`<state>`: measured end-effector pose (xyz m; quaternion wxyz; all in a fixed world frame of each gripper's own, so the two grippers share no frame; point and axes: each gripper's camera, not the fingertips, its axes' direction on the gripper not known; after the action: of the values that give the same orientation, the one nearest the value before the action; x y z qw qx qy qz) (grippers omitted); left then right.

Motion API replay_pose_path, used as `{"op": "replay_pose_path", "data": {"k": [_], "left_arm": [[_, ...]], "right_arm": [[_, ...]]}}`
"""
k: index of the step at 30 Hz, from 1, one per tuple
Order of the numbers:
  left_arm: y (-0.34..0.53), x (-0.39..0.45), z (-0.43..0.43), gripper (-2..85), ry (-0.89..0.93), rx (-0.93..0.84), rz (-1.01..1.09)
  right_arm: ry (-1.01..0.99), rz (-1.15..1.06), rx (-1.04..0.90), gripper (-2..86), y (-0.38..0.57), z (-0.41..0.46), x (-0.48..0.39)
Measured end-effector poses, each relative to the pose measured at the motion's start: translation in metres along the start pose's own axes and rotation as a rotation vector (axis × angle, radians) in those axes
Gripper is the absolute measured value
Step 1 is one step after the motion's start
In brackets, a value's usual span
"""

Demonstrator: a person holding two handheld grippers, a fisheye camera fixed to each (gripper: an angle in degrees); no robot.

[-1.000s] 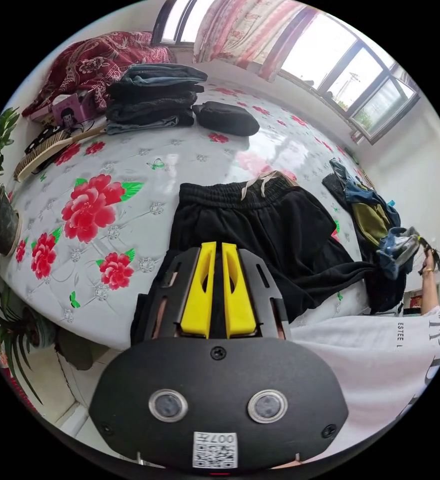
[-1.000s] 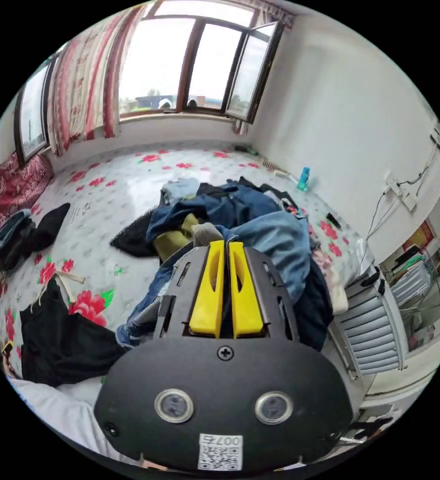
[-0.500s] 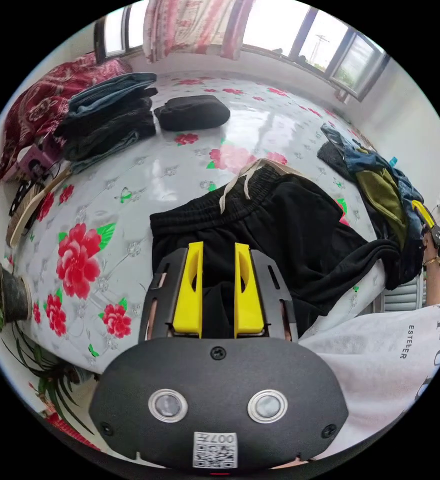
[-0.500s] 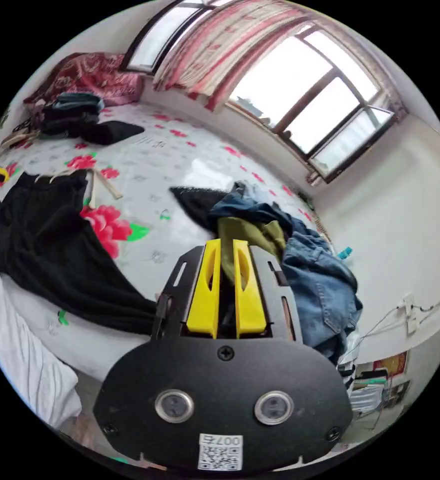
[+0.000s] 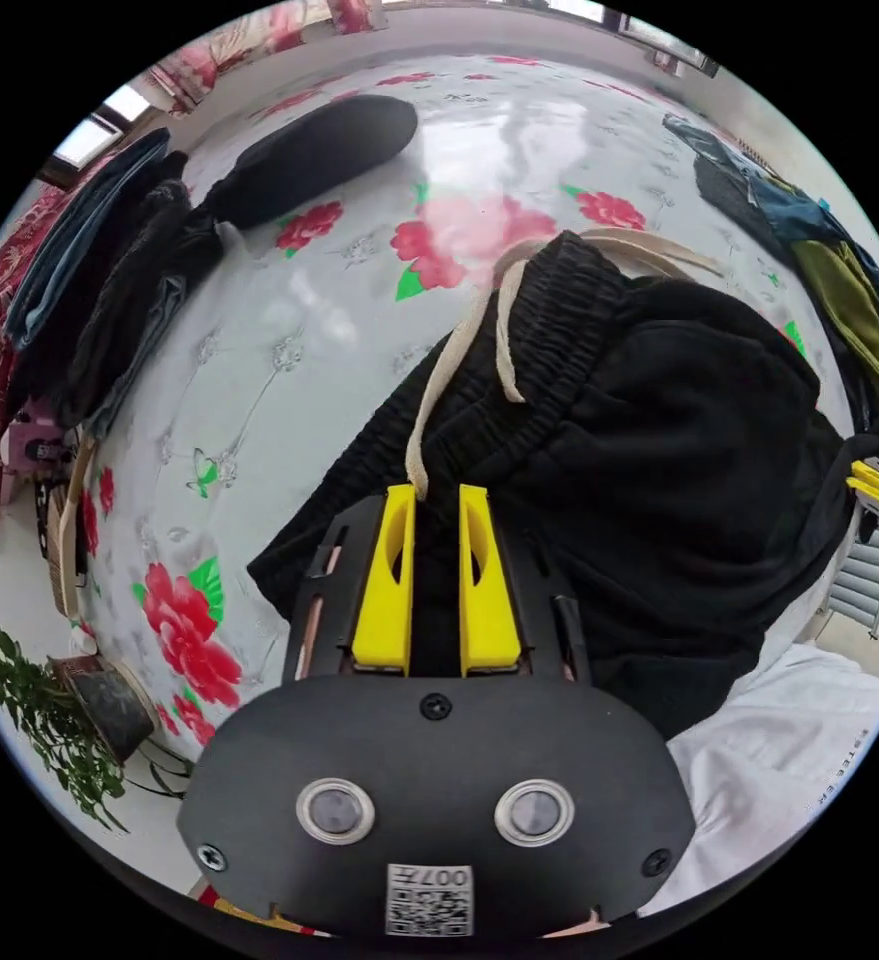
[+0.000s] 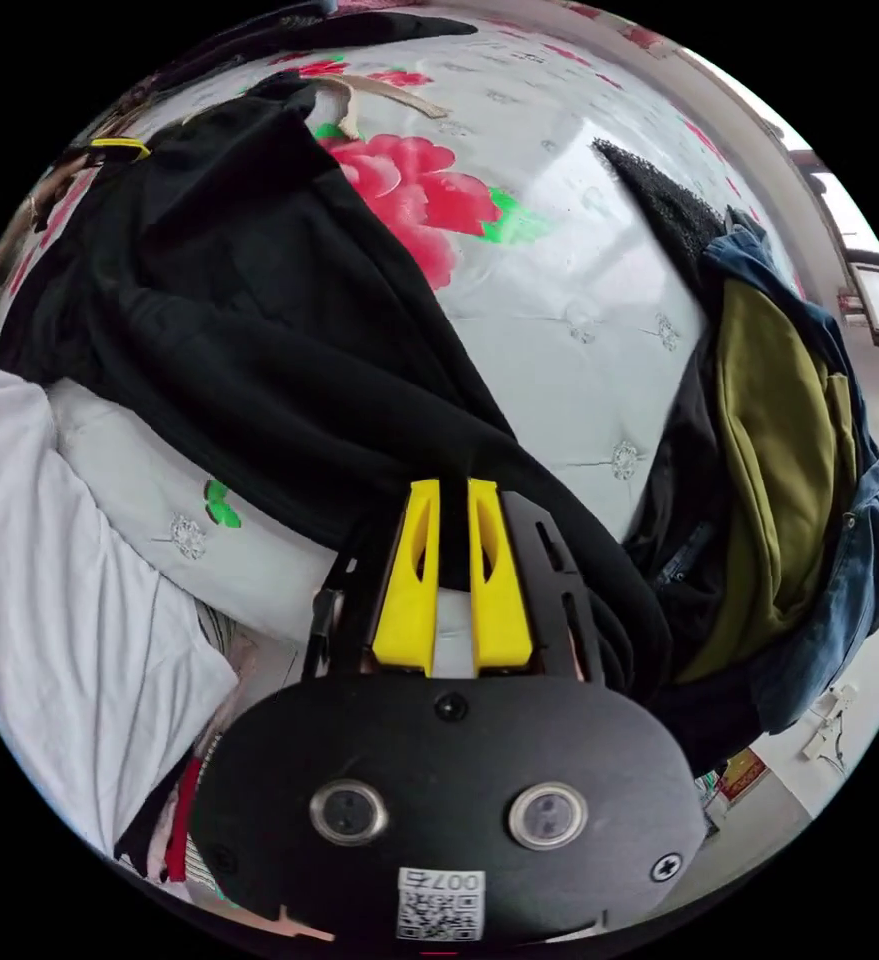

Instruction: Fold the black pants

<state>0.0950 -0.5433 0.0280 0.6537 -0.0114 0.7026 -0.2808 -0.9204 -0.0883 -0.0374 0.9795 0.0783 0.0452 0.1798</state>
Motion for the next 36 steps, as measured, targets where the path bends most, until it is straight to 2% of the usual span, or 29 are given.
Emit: {"op": "replay_pose_path", "data": {"k": [4, 6, 9, 12, 16, 19, 21, 22, 23, 25, 29, 31, 34, 36], "left_arm": [[0.027, -0.088, 0.007, 6.4, -0.188, -0.054, -0.140], [0.072, -0.184, 0.011, 6.9, -0.170, -0.101, -0.433], [0.151, -0.279, 0.009, 7.8, -0.131, -0.145, -0.763], [0.224, -0.318, -0.004, 8.1, -0.103, -0.084, -0.865], [0.298, -0.321, -0.028, 6.2, -0.124, 0.025, -0.934], [0.342, -0.300, -0.040, 6.3, -0.077, 0.093, -0.927], [0.363, -0.279, -0.040, 6.4, -0.020, 0.112, -0.930], [0.367, -0.274, -0.039, 6.4, -0.007, 0.115, -0.927], [0.371, -0.264, -0.035, 6.4, 0.020, 0.104, -0.916], [0.372, -0.249, -0.028, 5.9, 0.055, 0.061, -0.893], [0.375, -0.214, -0.036, 3.1, 0.023, 0.043, -0.817], [0.380, -0.207, -0.048, 3.3, 0.003, 0.053, -0.796], [0.400, -0.205, -0.067, 3.7, -0.025, 0.079, -0.790], [0.421, -0.215, -0.073, 4.1, -0.005, 0.095, -0.837]], "right_arm": [[-0.106, -0.038, 0.139, 1.2, -0.053, -0.018, -0.033], [-0.300, -0.059, 0.230, 0.8, -0.104, -0.033, -0.065], [-0.408, -0.140, 0.263, 0.8, -0.154, -0.047, -0.114], [-0.399, -0.197, 0.310, 1.8, -0.165, -0.059, -0.131], [-0.277, -0.069, 0.304, 3.0, -0.153, -0.049, -0.094], [-0.212, 0.047, 0.232, 3.6, -0.140, -0.022, -0.055], [-0.197, 0.001, 0.100, 4.0, -0.140, 0.012, -0.045], [-0.198, -0.027, 0.175, 4.2, -0.136, 0.008, -0.042], [-0.098, -0.036, 0.174, 4.4, -0.135, 0.013, -0.035], [-0.053, -0.043, 0.173, 4.3, -0.145, 0.016, -0.012], [0.034, 0.512, 0.102, 1.2, -0.167, 0.014, 0.086], [-0.017, 0.476, 0.266, 1.2, -0.165, -0.014, 0.085], [-0.165, 0.231, 0.456, 3.0, -0.168, -0.059, 0.029], [-0.426, -0.062, 0.536, 4.8, -0.168, -0.080, -0.049]]}}
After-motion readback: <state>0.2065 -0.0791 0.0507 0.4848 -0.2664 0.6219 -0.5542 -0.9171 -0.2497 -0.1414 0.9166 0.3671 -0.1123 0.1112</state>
